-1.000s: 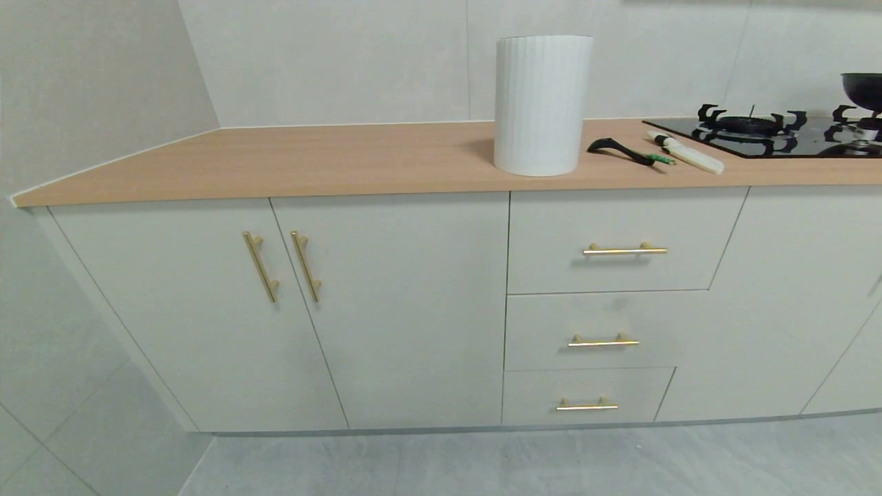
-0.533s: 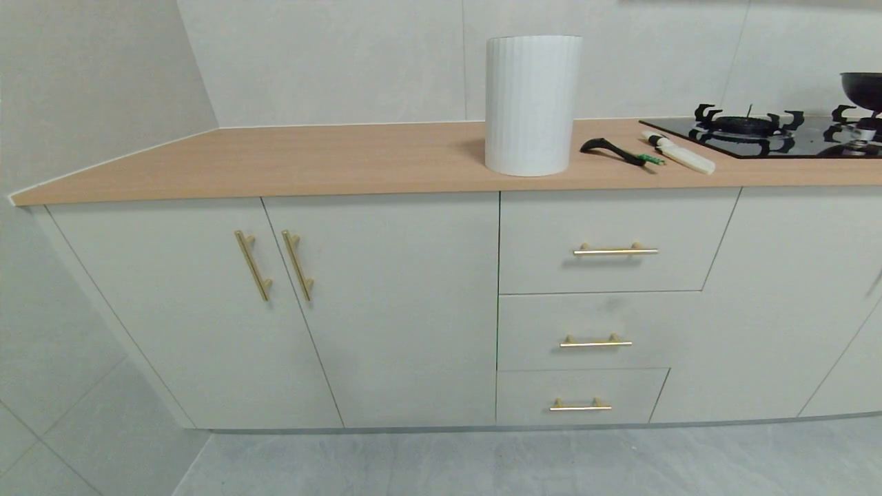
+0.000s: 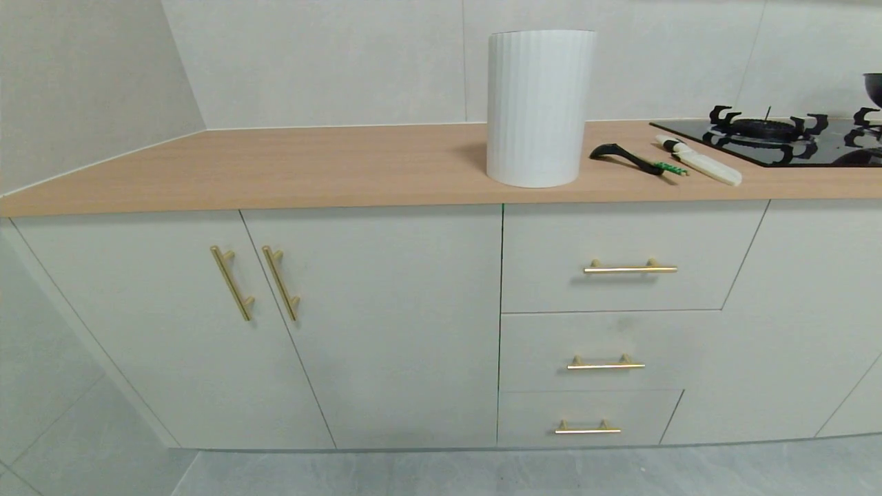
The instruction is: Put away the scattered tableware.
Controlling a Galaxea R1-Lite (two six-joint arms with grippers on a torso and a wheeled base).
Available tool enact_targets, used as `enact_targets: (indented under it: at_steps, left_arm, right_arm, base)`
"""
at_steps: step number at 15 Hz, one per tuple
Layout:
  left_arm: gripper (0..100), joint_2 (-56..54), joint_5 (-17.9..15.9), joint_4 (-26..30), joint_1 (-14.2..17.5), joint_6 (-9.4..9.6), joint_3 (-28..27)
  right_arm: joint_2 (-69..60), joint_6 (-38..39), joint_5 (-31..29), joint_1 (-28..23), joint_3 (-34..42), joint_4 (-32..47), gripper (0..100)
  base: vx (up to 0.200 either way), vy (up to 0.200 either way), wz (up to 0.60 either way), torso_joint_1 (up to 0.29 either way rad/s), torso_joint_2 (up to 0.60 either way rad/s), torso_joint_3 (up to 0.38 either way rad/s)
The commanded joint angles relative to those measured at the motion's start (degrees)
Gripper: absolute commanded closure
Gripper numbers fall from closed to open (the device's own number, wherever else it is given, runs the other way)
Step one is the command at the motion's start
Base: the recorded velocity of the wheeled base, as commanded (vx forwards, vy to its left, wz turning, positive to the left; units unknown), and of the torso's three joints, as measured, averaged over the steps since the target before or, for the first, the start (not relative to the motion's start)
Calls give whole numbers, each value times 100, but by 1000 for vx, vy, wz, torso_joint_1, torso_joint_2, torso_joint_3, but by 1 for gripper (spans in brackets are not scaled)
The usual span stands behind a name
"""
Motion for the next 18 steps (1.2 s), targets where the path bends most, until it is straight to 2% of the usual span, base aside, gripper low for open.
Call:
enact_targets:
  at_steps: [1,10,11,13,16,18]
  left_arm:
    - [0,0,2,-1,2,-12,0]
    - [0,0,2,-1,2,-12,0]
    - [0,0,2,-1,2,-12,0]
    - [0,0,2,-1,2,-12,0]
    - [0,0,2,-1,2,-12,0]
    - [0,0,2,-1,2,-12,0]
  right_arm:
    - [7,-21,21,-1,1,0,0]
    - [7,-215,47,-1,-25,-9,0]
    - [7,-180,74,8,-263,-53,0]
    - [350,-21,417,43,-772,26,0]
    - [1343,5,1331,78,-702,62,0]
    - [1958,5,1585,78,-790,53,0]
  base:
    - [0,0,0,0,0,0]
    - [0,0,0,0,0,0]
    - [0,0,0,0,0,0]
    - [0,0,0,0,0,0]
    - [0,0,0,0,0,0]
    - [0,0,0,0,0,0]
